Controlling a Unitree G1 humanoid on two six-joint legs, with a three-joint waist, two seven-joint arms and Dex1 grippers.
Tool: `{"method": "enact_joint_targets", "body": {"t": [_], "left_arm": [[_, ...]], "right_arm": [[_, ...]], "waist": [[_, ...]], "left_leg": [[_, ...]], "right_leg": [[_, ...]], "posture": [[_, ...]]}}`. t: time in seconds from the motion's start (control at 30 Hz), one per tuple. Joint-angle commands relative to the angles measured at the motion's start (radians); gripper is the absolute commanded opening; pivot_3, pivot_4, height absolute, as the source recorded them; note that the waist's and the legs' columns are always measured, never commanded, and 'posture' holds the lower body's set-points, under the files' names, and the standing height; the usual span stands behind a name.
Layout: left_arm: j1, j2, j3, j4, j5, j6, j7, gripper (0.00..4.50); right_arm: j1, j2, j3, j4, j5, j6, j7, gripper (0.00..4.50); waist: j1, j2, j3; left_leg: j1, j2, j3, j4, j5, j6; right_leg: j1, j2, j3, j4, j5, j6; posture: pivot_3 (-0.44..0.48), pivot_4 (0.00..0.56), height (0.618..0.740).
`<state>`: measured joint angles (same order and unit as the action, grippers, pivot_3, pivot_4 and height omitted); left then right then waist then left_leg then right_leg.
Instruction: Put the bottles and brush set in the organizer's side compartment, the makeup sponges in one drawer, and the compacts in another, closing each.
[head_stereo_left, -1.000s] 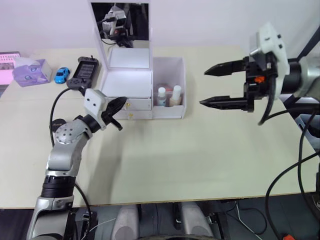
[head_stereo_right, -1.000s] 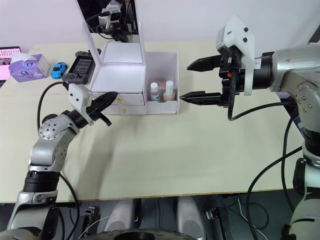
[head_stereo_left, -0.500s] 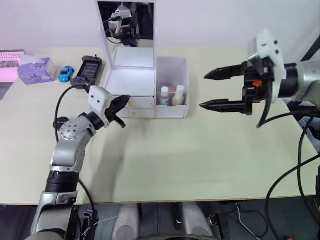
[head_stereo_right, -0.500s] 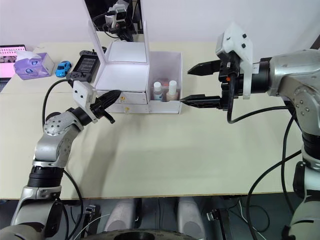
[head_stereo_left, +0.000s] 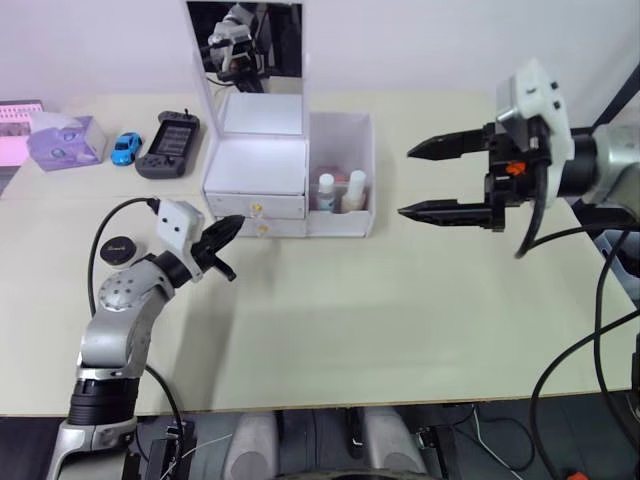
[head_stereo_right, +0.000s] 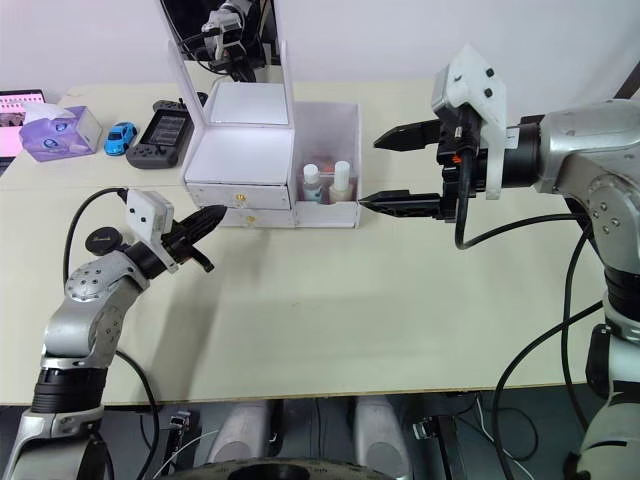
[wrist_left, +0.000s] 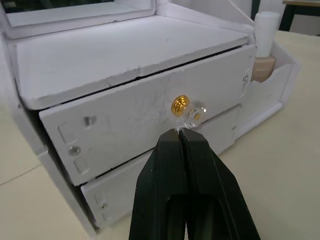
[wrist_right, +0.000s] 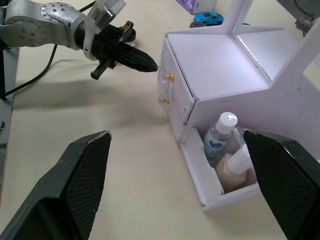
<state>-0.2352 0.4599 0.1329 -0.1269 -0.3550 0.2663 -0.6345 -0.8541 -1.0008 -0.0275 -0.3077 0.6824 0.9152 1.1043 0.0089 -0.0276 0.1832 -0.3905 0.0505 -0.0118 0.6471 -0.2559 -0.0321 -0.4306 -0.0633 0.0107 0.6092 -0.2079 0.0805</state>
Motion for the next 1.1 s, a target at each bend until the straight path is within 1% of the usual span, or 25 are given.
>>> {"method": "enact_joint_targets", "body": {"t": [0.03,0.1,0.17,0.27,0.4,0.5,0.63,0.77,0.8,0.83,0.87,0.9,1.0,1.07,1.1], "left_arm": [[-0.032,-0.017,-0.011,0.013,0.021,-0.030,0.023,0.06],[-0.062,-0.031,-0.015,0.051,0.038,-0.043,0.038,0.06],[-0.091,-0.042,-0.017,0.084,0.050,-0.055,0.046,0.06],[-0.132,-0.055,-0.026,0.126,0.066,-0.072,0.054,0.06],[-0.150,-0.062,-0.036,0.145,0.067,-0.078,0.048,0.06],[-0.143,-0.061,-0.033,0.129,0.055,-0.072,0.041,0.06],[-0.093,-0.023,-0.002,0.038,-0.010,-0.023,-0.008,0.06],[-0.007,0.081,0.073,-0.079,-0.136,0.107,-0.090,0.06],[0.010,0.110,0.096,-0.089,-0.152,0.119,-0.107,0.44],[0.034,0.167,0.154,-0.068,-0.162,0.123,-0.137,0.55],[0.050,0.207,0.196,-0.050,-0.167,0.126,-0.159,0.67],[0.074,0.258,0.253,-0.016,-0.169,0.121,-0.185,1.03],[0.140,0.371,0.396,0.119,-0.163,0.073,-0.239,2.29],[0.160,0.407,0.440,0.195,-0.147,0.034,-0.250,3.33],[0.166,0.434,0.474,0.268,-0.131,0.005,-0.256,3.83]], "right_arm": [[-0.021,-0.008,-0.033,-0.014,0.011,-0.008,-0.004,4.50],[-0.020,-0.011,-0.037,-0.020,0.014,-0.003,-0.008,4.50],[-0.019,-0.014,-0.041,-0.027,0.018,0.002,-0.011,4.50],[-0.020,-0.018,-0.042,-0.030,0.021,0.006,-0.016,4.50],[-0.023,-0.022,-0.045,-0.033,0.025,0.012,-0.022,4.50],[-0.020,-0.027,-0.051,-0.029,0.028,0.018,-0.022,4.50],[0.008,-0.041,-0.081,-0.021,0.071,0.059,-0.007,4.50],[0.110,-0.040,-0.138,0.012,0.057,0.042,-0.041,4.50],[0.138,-0.034,-0.153,0.023,0.052,0.036,-0.054,4.50],[0.194,0.002,-0.215,0.082,0.043,-0.005,-0.084,4.50],[0.233,0.028,-0.258,0.126,0.036,-0.038,-0.104,4.50],[0.295,0.053,-0.324,0.174,0.032,-0.064,-0.121,4.50],[0.483,0.073,-0.438,0.273,-0.021,-0.169,-0.123,4.50],[0.547,0.075,-0.466,0.304,-0.030,-0.212,-0.111,4.50],[0.589,0.075,-0.471,0.343,-0.068,-0.277,-0.106,4.50]], "waist": [[0.000,0.000,0.000],[-0.001,0.000,0.000],[0.001,0.000,0.000],[0.002,0.000,0.000],[0.006,0.000,0.000],[0.004,0.000,0.000],[0.001,0.000,0.000],[0.000,-0.001,0.000],[-0.001,-0.001,0.000],[-0.001,-0.006,-0.001],[-0.002,-0.007,-0.001],[-0.004,-0.010,-0.001],[-0.005,-0.011,-0.001],[-0.005,-0.002,0.001],[-0.004,0.004,0.001]], "left_leg": [[0.000,0.000,0.000,0.000,0.000,0.000],[0.000,0.000,0.000,0.000,0.000,0.000],[0.000,0.000,0.000,-0.001,0.000,0.000],[0.000,0.000,0.000,-0.001,0.000,0.000],[0.000,0.000,0.000,0.000,0.000,0.000],[0.000,0.000,0.000,0.001,0.000,0.000],[0.000,0.000,0.000,0.001,0.000,0.000],[0.000,0.000,0.000,-0.002,-0.001,0.001],[0.000,0.000,0.000,-0.003,-0.001,0.001],[0.000,0.000,0.000,-0.003,-0.001,0.001],[0.000,0.001,0.000,-0.002,-0.001,0.001],[0.000,0.002,0.000,-0.001,-0.001,0.001],[0.000,0.001,0.001,-0.002,-0.001,0.001],[0.000,0.001,0.003,-0.003,-0.001,0.001],[-0.001,0.000,0.005,-0.003,-0.001,0.001]], "right_leg": [[0.000,0.000,0.000,0.000,-0.001,0.001],[0.000,0.000,0.000,0.000,-0.001,0.002],[0.000,0.000,0.000,0.000,0.001,-0.001],[0.000,0.001,0.000,0.000,0.001,-0.001],[0.000,0.001,0.000,0.000,0.001,-0.001],[0.001,0.000,0.001,0.000,0.001,-0.001],[0.001,0.000,0.001,0.000,0.001,-0.001],[0.000,0.001,0.001,-0.001,-0.001,0.001],[-0.001,0.001,0.002,-0.001,-0.001,0.001],[-0.001,0.001,0.002,-0.001,-0.001,0.001],[-0.001,0.003,0.002,0.000,-0.001,0.001],[0.000,0.003,0.002,0.000,-0.001,0.001],[0.000,0.002,0.002,-0.002,-0.001,0.000],[-0.001,0.000,0.003,-0.004,-0.001,0.000],[0.000,0.000,0.003,-0.006,0.000,0.000]], "posture": [[0.000,0.150,0.740],[0.000,0.150,0.740],[0.000,0.150,0.740],[0.000,0.150,0.740],[0.000,0.150,0.740],[0.000,0.150,0.740],[0.000,0.150,0.740],[0.000,0.150,0.740],[0.000,0.150,0.740],[0.000,0.150,0.740],[0.000,0.150,0.740],[0.000,0.150,0.740],[0.000,0.150,0.740],[0.000,0.150,0.740],[0.000,0.150,0.740]]}}
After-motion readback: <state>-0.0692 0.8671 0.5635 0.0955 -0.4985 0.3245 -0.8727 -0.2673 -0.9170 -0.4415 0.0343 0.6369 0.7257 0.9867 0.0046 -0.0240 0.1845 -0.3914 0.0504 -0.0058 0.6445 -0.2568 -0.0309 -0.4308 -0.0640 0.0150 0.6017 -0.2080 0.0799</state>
